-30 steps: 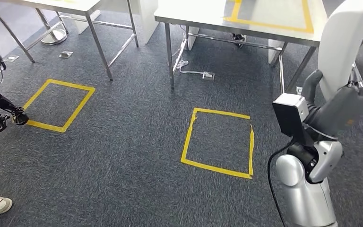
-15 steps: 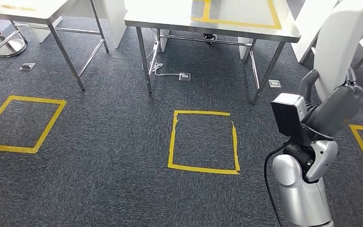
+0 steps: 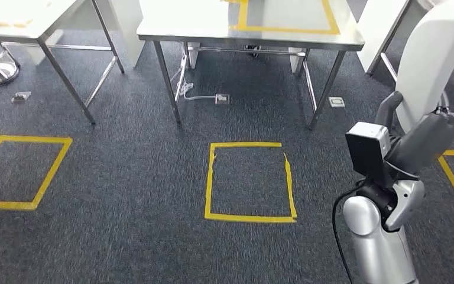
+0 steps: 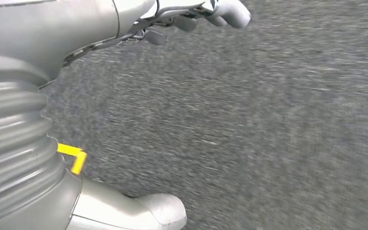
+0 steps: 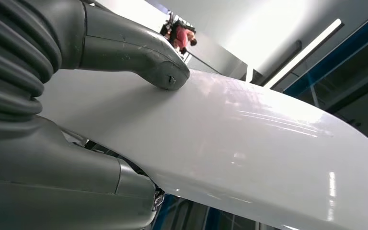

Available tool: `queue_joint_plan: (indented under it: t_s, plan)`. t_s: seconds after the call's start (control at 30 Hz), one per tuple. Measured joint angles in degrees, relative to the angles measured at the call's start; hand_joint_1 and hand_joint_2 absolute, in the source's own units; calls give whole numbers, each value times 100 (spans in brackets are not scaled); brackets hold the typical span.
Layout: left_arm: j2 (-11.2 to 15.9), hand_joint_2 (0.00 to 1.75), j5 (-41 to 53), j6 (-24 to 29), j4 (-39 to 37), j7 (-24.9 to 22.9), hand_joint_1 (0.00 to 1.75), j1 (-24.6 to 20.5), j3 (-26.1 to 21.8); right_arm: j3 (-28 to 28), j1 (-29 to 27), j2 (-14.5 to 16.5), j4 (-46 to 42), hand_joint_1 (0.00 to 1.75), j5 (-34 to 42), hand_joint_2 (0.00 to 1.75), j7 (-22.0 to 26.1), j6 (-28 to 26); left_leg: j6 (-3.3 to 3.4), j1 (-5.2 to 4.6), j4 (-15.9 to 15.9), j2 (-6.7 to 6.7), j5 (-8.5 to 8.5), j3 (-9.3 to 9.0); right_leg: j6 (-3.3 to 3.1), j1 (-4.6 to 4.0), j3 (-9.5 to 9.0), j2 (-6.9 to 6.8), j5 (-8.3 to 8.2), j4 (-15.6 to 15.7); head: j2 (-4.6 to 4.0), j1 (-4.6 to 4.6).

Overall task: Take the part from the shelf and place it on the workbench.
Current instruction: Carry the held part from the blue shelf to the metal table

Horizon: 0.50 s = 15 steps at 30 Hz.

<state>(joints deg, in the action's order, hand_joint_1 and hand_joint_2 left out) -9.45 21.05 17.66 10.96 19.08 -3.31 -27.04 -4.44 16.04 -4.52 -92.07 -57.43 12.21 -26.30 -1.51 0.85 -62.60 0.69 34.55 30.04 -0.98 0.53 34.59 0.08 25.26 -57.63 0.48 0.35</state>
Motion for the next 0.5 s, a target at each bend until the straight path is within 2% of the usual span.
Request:
queue_joint_plan:
  t_s: [0.07,0.1,0.13,0.17,0.23,0.27,0.3,0.43,0.47,0.5]
  plan:
    - [4,175,-1,0,-4,-1,0,9,-1,0,0,4,3,175,-82,175,17,-24,-25,1,-794,-29,245,505,-45,-2,-88,8,78,7,0,-21]
    - [5,175,-2,-2,-6,-3,0,22,-2,0,-7,7,5,175,-109,175,20,-29,-36,4,-1100,-33,268,746,-50,-2,-135,21,123,5,0,-27]
    - [7,175,-1,-5,-8,-6,0,33,-2,0,-12,9,8,175,-131,175,20,-41,-44,6,-1218,-35,172,903,-45,-1,-193,39,170,3,0,-31]
    - [12,175,2,-9,-9,-8,0,38,-2,0,-15,10,9,175,-145,175,19,-57,-48,10,-1104,-37,-54,949,-31,3,-262,58,222,-2,0,-35]
    - [21,175,13,-18,-13,-19,0,41,-2,0,-17,11,10,175,-167,175,15,-94,-48,20,-420,-45,-643,788,18,9,-392,80,351,-25,0,-44]
    - [21,175,19,-24,-18,-25,0,39,-2,0,-19,10,9,175,-175,175,13,-110,-34,24,-80,-59,-820,680,52,2,-423,93,415,-54,0,-54]
    - [19,175,27,-32,-24,-31,0,38,-2,1,-21,10,8,175,-182,175,8,-123,-8,23,129,-70,-896,609,87,-6,-430,104,459,-73,0,-56]
    - [11,175,53,-50,-32,-36,0,25,-6,7,-43,8,-3,175,-208,175,-1,-163,159,11,226,-83,-797,541,204,-2,-439,112,549,-100,0,-42]
    - [9,175,59,-50,-31,-34,0,21,-8,10,-38,7,-7,175,-214,175,2,-177,198,20,241,-82,-777,507,232,3,-391,92,610,-225,0,-29]
    - [7,175,65,-50,-30,-31,0,17,-9,13,-32,6,-10,175,-226,175,4,-186,229,29,254,-80,-755,470,258,7,-267,71,710,-473,0,-15]
